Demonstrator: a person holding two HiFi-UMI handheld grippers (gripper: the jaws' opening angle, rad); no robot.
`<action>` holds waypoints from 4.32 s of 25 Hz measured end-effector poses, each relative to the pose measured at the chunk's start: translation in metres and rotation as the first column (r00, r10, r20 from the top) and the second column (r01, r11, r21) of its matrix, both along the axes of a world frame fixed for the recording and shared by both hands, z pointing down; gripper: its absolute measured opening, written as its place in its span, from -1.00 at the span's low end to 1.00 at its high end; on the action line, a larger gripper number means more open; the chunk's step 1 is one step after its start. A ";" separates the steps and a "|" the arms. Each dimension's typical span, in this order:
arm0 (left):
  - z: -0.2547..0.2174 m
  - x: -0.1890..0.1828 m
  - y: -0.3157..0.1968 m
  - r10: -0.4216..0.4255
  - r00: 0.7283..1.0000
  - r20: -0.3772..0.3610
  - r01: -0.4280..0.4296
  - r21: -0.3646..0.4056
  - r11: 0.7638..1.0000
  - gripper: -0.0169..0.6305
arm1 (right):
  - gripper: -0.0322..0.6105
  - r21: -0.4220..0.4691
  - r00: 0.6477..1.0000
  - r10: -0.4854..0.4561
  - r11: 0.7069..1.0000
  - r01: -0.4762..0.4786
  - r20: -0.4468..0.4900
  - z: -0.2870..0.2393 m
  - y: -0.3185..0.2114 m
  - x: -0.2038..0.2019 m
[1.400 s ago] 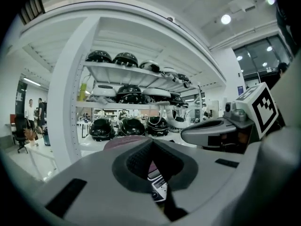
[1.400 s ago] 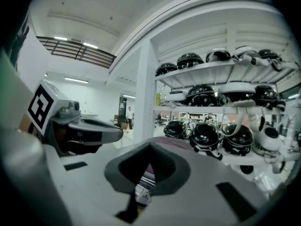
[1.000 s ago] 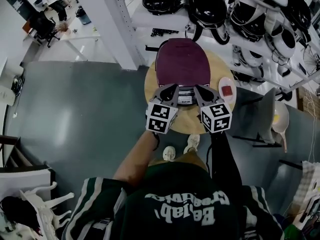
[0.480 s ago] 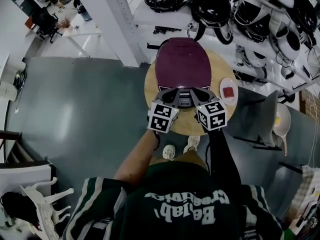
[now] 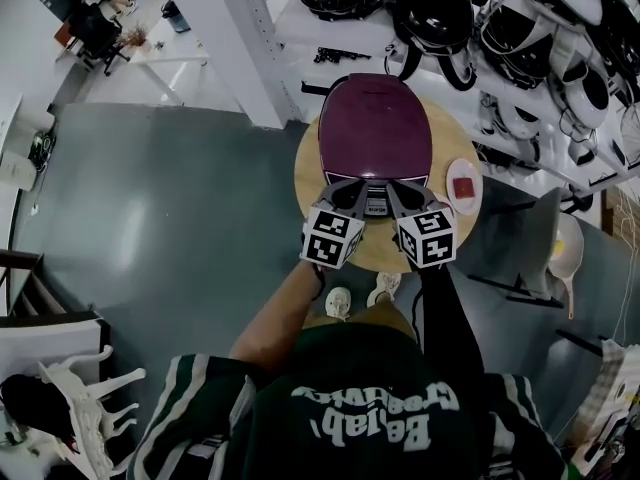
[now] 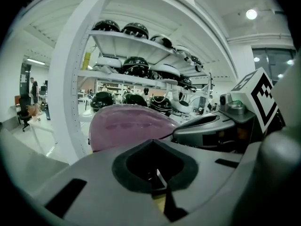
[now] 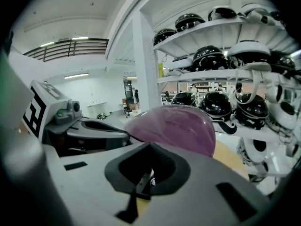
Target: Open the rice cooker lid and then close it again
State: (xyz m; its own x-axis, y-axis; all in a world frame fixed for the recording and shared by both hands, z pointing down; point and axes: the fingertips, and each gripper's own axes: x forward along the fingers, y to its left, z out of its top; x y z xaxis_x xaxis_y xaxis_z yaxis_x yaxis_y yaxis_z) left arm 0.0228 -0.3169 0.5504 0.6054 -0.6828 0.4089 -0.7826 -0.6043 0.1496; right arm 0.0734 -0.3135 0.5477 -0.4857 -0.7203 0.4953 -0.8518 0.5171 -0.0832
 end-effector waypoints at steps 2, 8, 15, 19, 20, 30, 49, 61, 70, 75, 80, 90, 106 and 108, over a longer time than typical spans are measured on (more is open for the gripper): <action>0.001 0.000 0.000 -0.005 1.000 -0.005 0.005 0.002 1.000 -0.95 | -0.89 0.000 1.000 0.004 1.000 -0.004 0.017 0.003 0.002 0.001; 0.001 -0.001 -0.001 -0.015 1.000 -0.022 0.015 0.007 1.000 -0.95 | -0.89 0.009 1.000 0.013 1.000 -0.013 0.021 0.006 0.004 0.000; 0.001 -0.002 0.002 -0.022 1.000 -0.015 0.023 0.026 0.999 -0.95 | -0.89 0.012 1.000 0.009 1.000 -0.009 0.013 0.006 0.006 -0.001; 0.001 -0.002 0.001 -0.024 1.000 -0.009 0.024 0.025 0.999 -0.95 | -0.89 0.009 1.000 0.007 1.000 -0.007 0.015 0.004 0.005 -0.001; 0.000 -0.001 0.000 -0.023 1.000 -0.009 0.023 0.023 0.999 -0.95 | -0.89 0.008 1.000 0.007 1.000 -0.007 0.015 0.004 0.004 -0.001; 0.005 -0.001 0.002 -0.024 0.999 -0.024 0.025 0.020 0.999 -0.95 | -0.89 0.007 0.999 0.007 1.000 -0.007 0.035 0.007 0.005 0.000; -0.011 -0.001 -0.007 -0.042 0.999 0.032 0.040 0.058 0.998 -0.95 | -0.89 0.029 0.982 -0.069 0.998 0.064 0.175 -0.012 0.003 0.002; -0.104 -0.020 -0.078 -0.118 0.993 -0.021 0.120 0.226 0.967 -0.95 | -0.89 0.235 0.977 -0.060 0.972 0.010 0.204 -0.107 -0.071 0.028; -0.186 -0.018 -0.143 -0.132 0.991 -0.018 0.129 0.379 0.916 -0.95 | -0.88 0.412 0.986 -0.034 0.910 -0.036 0.162 -0.197 -0.149 0.061; -0.237 -0.026 -0.184 -0.167 0.985 -0.041 0.168 0.443 0.881 -0.95 | -0.88 0.470 0.986 -0.069 0.883 -0.009 0.149 -0.238 -0.187 0.063; -0.275 -0.032 -0.225 -0.210 0.978 -0.007 0.188 0.474 0.860 -0.95 | -0.84 0.521 0.986 -0.076 0.853 -0.012 0.147 -0.282 -0.224 0.066; -0.264 -0.045 -0.284 -0.260 0.963 0.070 0.212 0.400 0.892 -0.95 | -0.79 0.463 0.988 -0.101 0.886 0.037 0.115 -0.285 -0.282 0.059; -0.251 -0.050 -0.280 -0.225 0.971 -0.081 0.239 0.306 0.921 -0.95 | -0.89 0.360 0.993 -0.118 0.927 0.106 0.012 -0.252 -0.282 0.059; -0.251 -0.050 -0.274 -0.215 0.974 -0.076 0.229 0.312 0.922 -0.95 | -0.89 0.331 0.992 -0.120 0.938 0.103 0.032 -0.251 -0.279 0.060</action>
State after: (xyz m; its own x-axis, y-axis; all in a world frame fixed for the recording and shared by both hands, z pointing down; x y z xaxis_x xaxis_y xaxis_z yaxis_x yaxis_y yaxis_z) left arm -0.0268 -0.5908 0.2992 0.4347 -0.8914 0.1283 -0.8995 -0.4368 0.0133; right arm 0.1332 -0.5927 0.2964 -0.5905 -0.7784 0.2129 -0.7863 0.6144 0.0652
